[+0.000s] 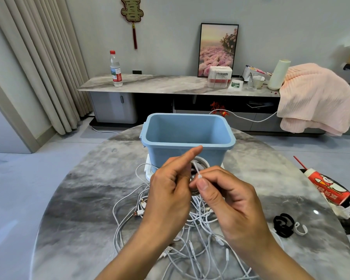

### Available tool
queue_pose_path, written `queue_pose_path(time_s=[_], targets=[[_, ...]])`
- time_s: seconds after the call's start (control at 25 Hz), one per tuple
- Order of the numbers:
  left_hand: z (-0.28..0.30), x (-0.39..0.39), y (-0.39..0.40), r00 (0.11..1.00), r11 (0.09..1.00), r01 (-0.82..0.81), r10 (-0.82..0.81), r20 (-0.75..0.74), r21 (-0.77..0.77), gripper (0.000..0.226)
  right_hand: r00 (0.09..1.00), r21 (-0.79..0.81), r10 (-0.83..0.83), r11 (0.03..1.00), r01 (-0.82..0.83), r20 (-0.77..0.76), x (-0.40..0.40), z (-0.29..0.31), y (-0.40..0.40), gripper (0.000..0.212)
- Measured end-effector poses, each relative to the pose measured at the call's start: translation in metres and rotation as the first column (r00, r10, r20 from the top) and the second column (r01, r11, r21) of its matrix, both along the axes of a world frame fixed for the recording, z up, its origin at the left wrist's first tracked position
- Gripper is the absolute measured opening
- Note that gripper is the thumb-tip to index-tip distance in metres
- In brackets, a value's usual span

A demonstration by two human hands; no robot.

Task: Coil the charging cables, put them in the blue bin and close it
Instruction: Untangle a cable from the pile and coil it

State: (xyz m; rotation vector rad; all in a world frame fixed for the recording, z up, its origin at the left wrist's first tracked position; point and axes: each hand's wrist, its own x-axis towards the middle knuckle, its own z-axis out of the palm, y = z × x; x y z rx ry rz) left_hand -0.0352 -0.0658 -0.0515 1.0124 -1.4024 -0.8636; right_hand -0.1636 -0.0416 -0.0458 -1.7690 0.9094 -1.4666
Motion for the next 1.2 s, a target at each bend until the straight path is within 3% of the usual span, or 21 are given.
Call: queue_pose_path(time_s=[0.52, 0.84, 1.2], targets=[[0.0077, -0.0031, 0.0068, 1.0, 0.999, 0.016, -0.016, 0.002, -0.048, 0.033, 1.0, 0.095, -0.018, 0.995, 0.016, 0.016, 0.0, 0.0007, -0.0016, 0.019], [-0.0004, 0.001, -0.0015, 0.999, 0.999, -0.033, 0.033, -0.013, 0.019, 0.034, 1.0, -0.041, 0.012, 0.999, -0.013, -0.017, -0.0012, 0.0005, 0.0003, 0.016], [-0.0012, 0.0023, -0.0019, 0.998, 0.998, -0.053, 0.054, 0.04, -0.021, 0.035, 1.0, -0.024, 0.008, 1.0, -0.008, -0.018, 0.0013, -0.0008, 0.0004, 0.018]])
